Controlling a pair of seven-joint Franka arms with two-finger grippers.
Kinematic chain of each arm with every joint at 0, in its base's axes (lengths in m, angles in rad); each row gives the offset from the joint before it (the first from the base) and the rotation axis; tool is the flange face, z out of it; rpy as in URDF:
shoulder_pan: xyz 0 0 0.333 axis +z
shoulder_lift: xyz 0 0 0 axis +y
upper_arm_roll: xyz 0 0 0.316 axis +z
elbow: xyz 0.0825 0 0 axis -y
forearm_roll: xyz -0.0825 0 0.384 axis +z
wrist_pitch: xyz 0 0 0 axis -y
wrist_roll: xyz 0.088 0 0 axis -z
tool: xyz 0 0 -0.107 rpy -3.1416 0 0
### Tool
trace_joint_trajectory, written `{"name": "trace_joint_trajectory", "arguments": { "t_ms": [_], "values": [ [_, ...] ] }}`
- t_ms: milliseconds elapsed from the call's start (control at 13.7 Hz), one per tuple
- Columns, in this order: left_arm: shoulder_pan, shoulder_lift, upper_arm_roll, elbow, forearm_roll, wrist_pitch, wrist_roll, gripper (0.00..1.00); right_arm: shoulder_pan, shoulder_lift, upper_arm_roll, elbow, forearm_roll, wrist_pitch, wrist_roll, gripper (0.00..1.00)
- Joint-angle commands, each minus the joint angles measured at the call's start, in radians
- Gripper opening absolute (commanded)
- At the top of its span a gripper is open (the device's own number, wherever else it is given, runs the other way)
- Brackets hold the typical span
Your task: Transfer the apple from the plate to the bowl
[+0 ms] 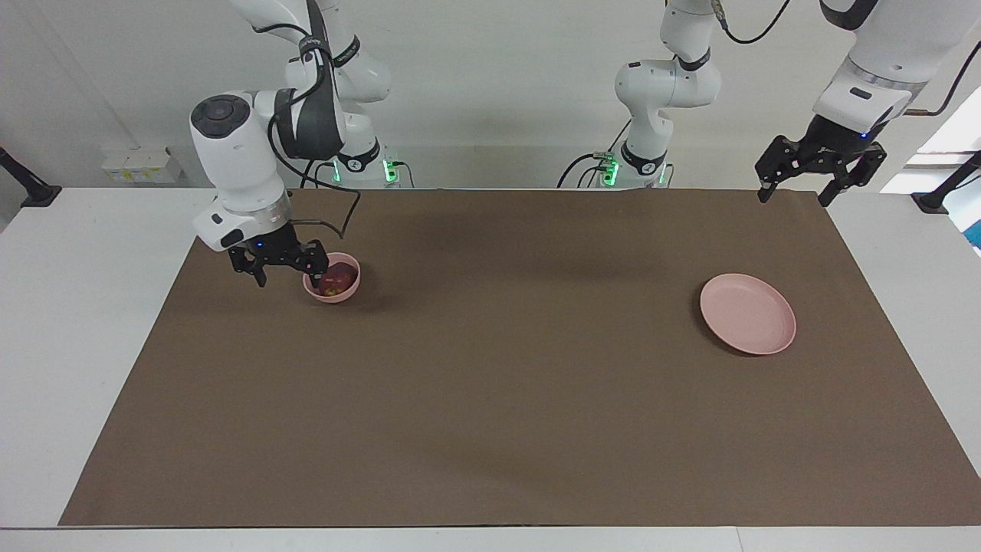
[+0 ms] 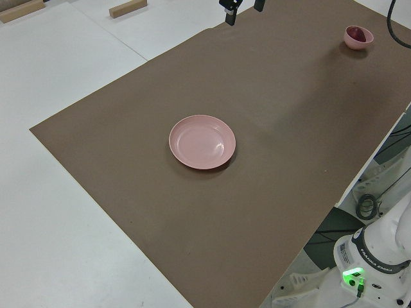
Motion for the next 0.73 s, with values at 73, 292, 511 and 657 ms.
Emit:
{"name": "trace_joint_trajectory", "arguments": {
  "t_ms": [73, 292, 511, 657],
  "values": [
    [-0.011, -0.012, 0.011, -0.005, 0.01, -0.007, 0.002, 1.0, -0.012, 0.014, 0.005, 0.164, 0.063, -0.219, 0.017, 1.0],
    [-0.01, -0.012, 0.011, -0.005, 0.01, -0.007, 0.002, 1.0, -0.013, 0.014, 0.002, 0.233, 0.088, -0.316, 0.015, 1.0],
    [0.001, -0.012, 0.014, -0.006, 0.01, -0.004, 0.007, 1.0, -0.016, 0.008, 0.003, 0.219, 0.087, -0.31, 0.014, 1.0],
    [0.0, -0.012, 0.014, -0.006, 0.009, -0.004, 0.005, 1.0, -0.016, 0.008, 0.005, 0.219, 0.085, -0.297, 0.012, 1.0]
  ]
}}
